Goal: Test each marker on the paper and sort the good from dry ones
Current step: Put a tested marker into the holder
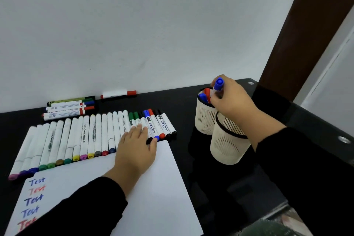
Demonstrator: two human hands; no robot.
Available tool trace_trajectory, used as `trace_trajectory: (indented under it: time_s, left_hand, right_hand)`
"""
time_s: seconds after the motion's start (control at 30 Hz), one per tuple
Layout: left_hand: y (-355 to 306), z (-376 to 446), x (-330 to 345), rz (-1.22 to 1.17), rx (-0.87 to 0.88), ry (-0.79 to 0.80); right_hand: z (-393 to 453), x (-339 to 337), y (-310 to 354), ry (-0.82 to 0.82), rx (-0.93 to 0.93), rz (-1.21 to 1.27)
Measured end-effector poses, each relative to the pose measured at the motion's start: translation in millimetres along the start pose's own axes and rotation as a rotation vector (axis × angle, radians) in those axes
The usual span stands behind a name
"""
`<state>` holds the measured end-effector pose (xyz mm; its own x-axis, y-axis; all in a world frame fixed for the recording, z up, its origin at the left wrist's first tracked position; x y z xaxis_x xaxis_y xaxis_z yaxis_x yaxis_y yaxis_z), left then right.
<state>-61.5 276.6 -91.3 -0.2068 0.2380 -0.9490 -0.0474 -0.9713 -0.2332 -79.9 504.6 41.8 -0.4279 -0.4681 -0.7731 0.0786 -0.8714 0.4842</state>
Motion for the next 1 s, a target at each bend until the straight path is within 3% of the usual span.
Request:
trace_trajectory:
  time_s: [0.27,0.5,0.77,1.0]
  left_hand:
    - [4.8,0.9,5.4,-0.033,0.005,-0.075]
    - [4.6,-1.7,5.7,-0.081,0.008,-0.128]
    - [5.1,0.0,5.5,-0.068,0.003,-0.115]
    - [5.2,0.8,6.6,-0.066,-0.004,-0.109]
  right_hand:
    - [20.9,10.4,-10.3,0.107,0.051,-0.008]
    - [29.4,11.3,-9.6,0.055,0.078,-0.001]
    - [29.6,15.2,-2.6,0.238,0.103,-0.058]
    - [29.9,15.0,-7.1,0.152,0.116,0.005]
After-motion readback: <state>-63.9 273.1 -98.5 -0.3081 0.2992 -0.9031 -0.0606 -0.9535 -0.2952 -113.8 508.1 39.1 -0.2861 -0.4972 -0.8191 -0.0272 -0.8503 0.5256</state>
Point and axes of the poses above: each hand's wrist, its own z-axis towards the middle knuckle, its own x-axis out of the palm, y = z × x, the point moved 4 cm from there along z, towards the middle knuckle, and after that the axes turned 6 degrees about -y, right-handed, at the moved point
